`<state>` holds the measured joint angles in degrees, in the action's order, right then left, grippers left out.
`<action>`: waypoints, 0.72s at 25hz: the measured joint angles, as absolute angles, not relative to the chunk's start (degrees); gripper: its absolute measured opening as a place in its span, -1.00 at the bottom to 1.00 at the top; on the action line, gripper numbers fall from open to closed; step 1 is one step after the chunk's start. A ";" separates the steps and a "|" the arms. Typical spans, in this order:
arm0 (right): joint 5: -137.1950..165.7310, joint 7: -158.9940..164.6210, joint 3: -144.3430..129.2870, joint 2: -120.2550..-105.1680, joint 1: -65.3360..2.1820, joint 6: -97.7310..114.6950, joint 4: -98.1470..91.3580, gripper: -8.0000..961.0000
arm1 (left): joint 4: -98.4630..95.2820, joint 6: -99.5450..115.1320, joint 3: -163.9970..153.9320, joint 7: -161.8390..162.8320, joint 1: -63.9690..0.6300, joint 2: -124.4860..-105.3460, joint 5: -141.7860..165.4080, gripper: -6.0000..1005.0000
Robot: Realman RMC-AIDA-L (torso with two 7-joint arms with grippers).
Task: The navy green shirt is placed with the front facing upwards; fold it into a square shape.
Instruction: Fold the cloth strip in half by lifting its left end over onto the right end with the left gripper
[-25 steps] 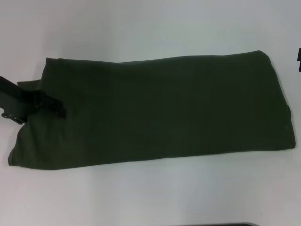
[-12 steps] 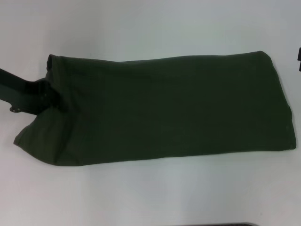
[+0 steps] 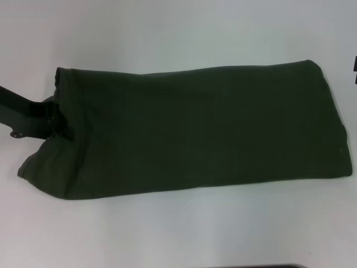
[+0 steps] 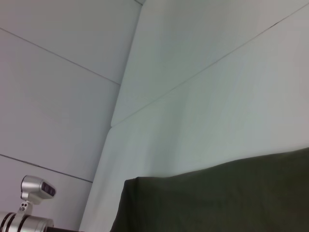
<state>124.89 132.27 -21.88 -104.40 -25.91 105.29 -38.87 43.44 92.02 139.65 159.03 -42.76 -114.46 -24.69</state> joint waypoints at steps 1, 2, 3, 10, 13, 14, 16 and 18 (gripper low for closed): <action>124.89 132.27 -21.88 -104.40 -25.88 105.29 -38.84 0.38 | 43.45 92.20 139.66 158.82 -42.72 -114.42 -24.73 -0.76; 124.89 132.27 -21.88 -104.40 -25.86 105.29 -38.82 0.38 | 43.49 92.39 139.69 158.66 -42.69 -114.38 -24.80 -0.81; 124.89 132.27 -21.88 -104.40 -25.85 105.29 -38.80 0.38 | 43.55 92.62 139.70 158.44 -42.67 -114.37 -24.90 -0.81; 124.89 132.27 -21.88 -104.33 -25.82 105.29 -38.76 0.38 | 44.06 94.00 139.71 156.73 -42.71 -114.46 -25.06 -0.81; 124.89 132.27 -21.88 -104.31 -25.76 105.29 -38.75 0.38 | 44.66 94.67 139.87 156.32 -42.43 -114.46 -25.13 -0.81; 124.89 132.27 -21.88 -104.31 -25.75 105.29 -38.74 0.38 | 45.12 94.82 139.85 156.35 -42.16 -114.40 -24.98 -0.81; 124.89 132.28 -21.88 -104.31 -25.77 105.29 -38.69 0.38 | 45.96 95.07 139.75 156.55 -41.76 -114.23 -24.72 -0.81; 124.89 132.32 -21.88 -104.31 -25.80 105.29 -38.66 0.38 | 46.39 95.20 139.70 156.77 -41.52 -114.06 -24.72 -0.81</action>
<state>124.89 132.32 -21.88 -104.31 -25.80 105.29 -38.66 46.39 95.20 139.70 156.77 -41.52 -114.06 -24.72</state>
